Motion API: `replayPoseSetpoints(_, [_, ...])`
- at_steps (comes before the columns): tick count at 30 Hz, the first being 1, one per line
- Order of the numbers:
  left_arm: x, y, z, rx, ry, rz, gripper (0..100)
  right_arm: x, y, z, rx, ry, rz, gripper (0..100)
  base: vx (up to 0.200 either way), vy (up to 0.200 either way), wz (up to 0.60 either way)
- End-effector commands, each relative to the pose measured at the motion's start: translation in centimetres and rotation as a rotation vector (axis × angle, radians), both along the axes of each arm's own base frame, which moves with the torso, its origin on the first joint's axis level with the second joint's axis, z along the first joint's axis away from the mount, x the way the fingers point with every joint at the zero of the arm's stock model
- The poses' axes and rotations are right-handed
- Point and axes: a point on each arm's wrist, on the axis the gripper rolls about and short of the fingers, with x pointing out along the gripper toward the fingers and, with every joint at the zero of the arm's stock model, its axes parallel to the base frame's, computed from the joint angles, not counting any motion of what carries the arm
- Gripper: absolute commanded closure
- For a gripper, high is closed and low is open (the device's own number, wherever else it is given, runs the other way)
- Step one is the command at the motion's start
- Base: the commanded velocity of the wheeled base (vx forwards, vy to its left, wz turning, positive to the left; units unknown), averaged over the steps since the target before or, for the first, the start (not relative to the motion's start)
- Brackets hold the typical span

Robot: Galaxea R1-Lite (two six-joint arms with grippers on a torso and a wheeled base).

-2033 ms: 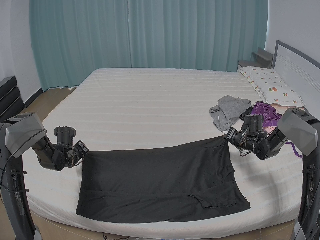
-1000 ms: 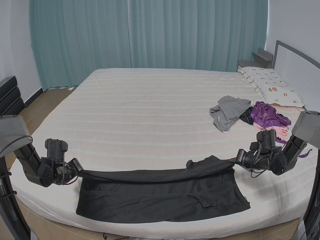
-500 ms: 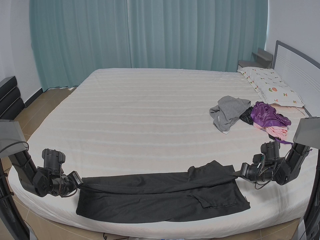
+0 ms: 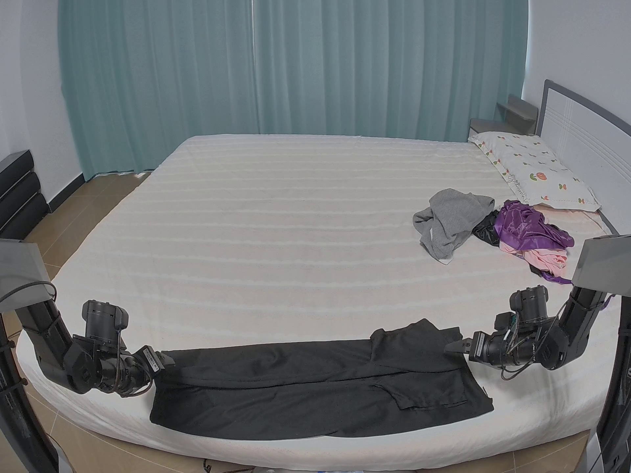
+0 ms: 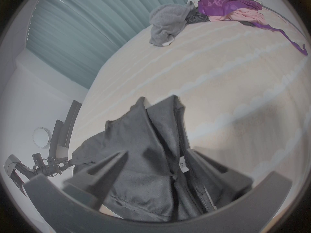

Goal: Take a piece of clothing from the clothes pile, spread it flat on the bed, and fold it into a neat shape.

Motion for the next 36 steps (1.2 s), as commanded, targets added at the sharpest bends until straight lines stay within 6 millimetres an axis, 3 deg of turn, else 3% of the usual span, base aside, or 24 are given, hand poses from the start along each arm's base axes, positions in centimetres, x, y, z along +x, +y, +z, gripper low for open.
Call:
replayPoseSetpoints(1, [0.5,0.3,0.8,-0.002,-0.041,0.016,0,0.7,-0.8,2.0,0.021,-0.072,-0.035,0,0.000,0.000,0.00])
replayPoseSetpoints(5, [1.4,0.4,1.4,-0.005,-0.084,0.020,0,1.6,-0.9,2.6,0.040,-0.097,-0.061,0,0.000,0.000,0.00])
replayPoseSetpoints(7, [3.1,0.3,1.7,-0.002,-0.123,0.024,0,2.7,-0.9,2.0,0.056,-0.093,-0.084,0,0.000,0.000,0.00])
replayPoseSetpoints(12, [5.4,-0.3,-0.1,-0.005,-0.107,0.029,0,3.9,-0.7,0.4,0.064,-0.069,-0.096,0,0.000,0.000,0.00])
replayPoseSetpoints(16, [7.9,-0.4,-3.0,0.079,-0.077,0.082,0,4.5,-0.6,-1.0,0.101,-0.026,-0.137,0,0.000,0.000,0.00])
replayPoseSetpoints(19, [8.4,-0.9,-3.9,0.114,-0.076,0.089,0,4.8,-0.7,-1.1,0.099,-0.030,-0.148,0,0.000,0.000,0.00])
replayPoseSetpoints(28, [8.1,-1.8,-4.1,0.108,-0.082,0.066,0,4.6,-0.6,-1.2,0.096,-0.022,-0.151,0,0.000,0.000,0.00])
replayPoseSetpoints(29, [8.0,-1.8,-4.2,0.109,-0.076,0.067,100,4.5,-0.5,-1.2,0.090,-0.019,-0.152,0,0.000,0.000,0.00])
replayPoseSetpoints(36, [7.3,-1.3,-3.5,0.086,-0.077,0.112,100,4.7,-0.7,-1.7,0.040,-0.023,-0.200,0,0.000,0.000,0.00])
